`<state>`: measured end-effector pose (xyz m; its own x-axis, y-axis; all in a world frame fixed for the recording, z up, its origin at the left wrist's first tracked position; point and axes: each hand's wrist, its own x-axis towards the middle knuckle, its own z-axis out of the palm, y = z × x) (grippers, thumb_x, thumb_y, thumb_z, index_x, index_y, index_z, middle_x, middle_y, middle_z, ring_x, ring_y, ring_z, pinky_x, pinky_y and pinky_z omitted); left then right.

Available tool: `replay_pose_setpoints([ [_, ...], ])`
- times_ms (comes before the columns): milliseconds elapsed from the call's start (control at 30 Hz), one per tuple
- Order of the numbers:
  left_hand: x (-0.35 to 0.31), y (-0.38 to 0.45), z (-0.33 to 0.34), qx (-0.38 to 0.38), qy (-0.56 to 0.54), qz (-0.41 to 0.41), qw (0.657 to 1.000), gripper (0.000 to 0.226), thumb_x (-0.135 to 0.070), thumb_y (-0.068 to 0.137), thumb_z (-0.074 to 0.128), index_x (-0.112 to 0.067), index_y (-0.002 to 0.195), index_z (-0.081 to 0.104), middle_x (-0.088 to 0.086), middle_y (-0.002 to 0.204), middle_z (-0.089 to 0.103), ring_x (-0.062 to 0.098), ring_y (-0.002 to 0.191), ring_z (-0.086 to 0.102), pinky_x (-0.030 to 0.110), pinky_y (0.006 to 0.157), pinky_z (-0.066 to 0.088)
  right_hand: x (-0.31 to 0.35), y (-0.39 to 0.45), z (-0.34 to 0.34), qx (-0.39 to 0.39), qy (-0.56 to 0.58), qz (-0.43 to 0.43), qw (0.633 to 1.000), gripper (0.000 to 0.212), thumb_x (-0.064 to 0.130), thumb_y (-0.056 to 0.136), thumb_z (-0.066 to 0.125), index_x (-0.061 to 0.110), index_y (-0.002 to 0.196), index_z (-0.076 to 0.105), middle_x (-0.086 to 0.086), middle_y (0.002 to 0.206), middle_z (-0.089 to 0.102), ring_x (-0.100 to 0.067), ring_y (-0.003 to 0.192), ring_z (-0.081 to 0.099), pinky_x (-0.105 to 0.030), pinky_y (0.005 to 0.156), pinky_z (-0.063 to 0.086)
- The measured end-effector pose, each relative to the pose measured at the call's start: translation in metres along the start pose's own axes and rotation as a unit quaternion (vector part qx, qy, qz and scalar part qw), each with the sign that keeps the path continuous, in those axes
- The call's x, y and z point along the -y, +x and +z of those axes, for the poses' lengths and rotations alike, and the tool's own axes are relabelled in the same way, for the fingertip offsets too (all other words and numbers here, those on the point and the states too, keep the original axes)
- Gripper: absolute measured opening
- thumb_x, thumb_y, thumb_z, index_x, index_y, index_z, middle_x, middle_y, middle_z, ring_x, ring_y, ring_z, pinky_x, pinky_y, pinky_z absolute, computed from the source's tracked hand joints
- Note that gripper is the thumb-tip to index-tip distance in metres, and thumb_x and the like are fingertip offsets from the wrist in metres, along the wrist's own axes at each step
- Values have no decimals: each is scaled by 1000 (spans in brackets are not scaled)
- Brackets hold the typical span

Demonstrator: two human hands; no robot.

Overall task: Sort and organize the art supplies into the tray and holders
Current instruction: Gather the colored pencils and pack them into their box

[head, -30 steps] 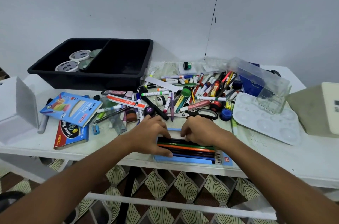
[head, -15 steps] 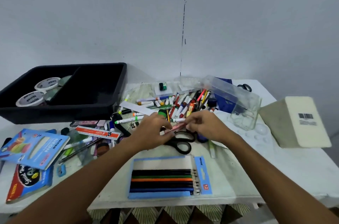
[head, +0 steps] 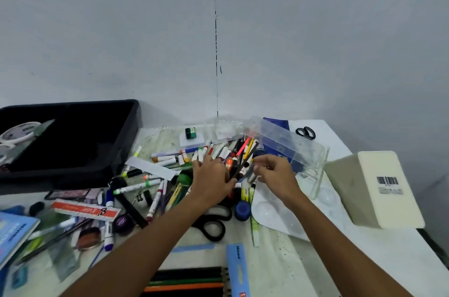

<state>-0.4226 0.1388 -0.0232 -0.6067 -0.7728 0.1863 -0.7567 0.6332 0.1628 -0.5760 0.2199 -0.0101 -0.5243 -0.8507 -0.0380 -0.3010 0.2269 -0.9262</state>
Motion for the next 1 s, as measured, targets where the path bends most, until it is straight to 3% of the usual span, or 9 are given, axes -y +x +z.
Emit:
replay_pose_setpoints([
  [133,6,-6,-4,-42,-68,-4,997,29,-44,87,61,-19,75,71,-7,90,62,15,102,48,39,94,27,5,6,5,-29,81,38,996,20,-6,87,56,5,100,66,-9,82,68,-23,75,67,-39,75,58],
  [233,21,-14,-10,-82,-153,10,985,29,-43,81,65,-18,68,70,-8,78,61,15,87,50,36,80,29,19,5,11,12,207,133,969,10,-3,90,57,-6,100,60,-21,86,66,-31,75,68,-40,73,57],
  [367,40,-23,-16,-72,-228,76,968,32,-51,75,62,-22,65,69,-18,69,53,12,76,48,39,72,40,30,8,19,125,412,237,871,18,16,90,64,0,98,60,-21,97,68,-33,83,70,-38,73,59],
  [467,42,-21,-14,-58,-240,112,962,36,-55,77,61,-21,67,70,-16,72,58,9,76,52,37,72,43,30,14,27,141,552,224,791,19,13,97,51,2,112,56,-29,112,65,-39,94,68,-42,78,59],
  [533,39,-13,-12,-39,-246,111,962,38,-57,78,61,-22,66,69,-13,71,59,8,75,53,37,73,44,28,21,25,146,590,185,772,27,12,101,41,6,126,51,-30,120,61,-41,99,67,-46,78,59],
  [633,26,7,-18,-40,-290,70,954,47,-58,84,54,-18,60,61,-9,60,52,9,66,50,35,66,42,31,31,7,144,590,131,784,28,12,102,38,5,126,49,-28,115,64,-40,98,68,-48,74,59],
  [700,16,27,-21,-47,-293,24,955,45,-48,89,53,-12,63,62,-7,59,50,13,66,49,34,64,39,33,37,-10,134,576,109,799,26,12,102,37,5,124,48,-29,118,62,-41,101,67,-49,76,59],
  [833,-3,66,-11,-26,-179,-32,983,23,-36,87,63,-16,83,73,-4,83,64,19,96,51,41,88,40,33,42,-37,107,525,93,839,27,8,101,38,2,124,51,-30,118,62,-40,103,66,-47,80,58],
  [1000,-15,92,9,48,-65,-89,993,25,-37,85,63,-15,78,74,0,87,67,22,100,55,50,97,37,25,43,-50,90,504,110,852,30,7,101,39,1,127,51,-29,119,62,-42,103,66,-48,83,57],
])
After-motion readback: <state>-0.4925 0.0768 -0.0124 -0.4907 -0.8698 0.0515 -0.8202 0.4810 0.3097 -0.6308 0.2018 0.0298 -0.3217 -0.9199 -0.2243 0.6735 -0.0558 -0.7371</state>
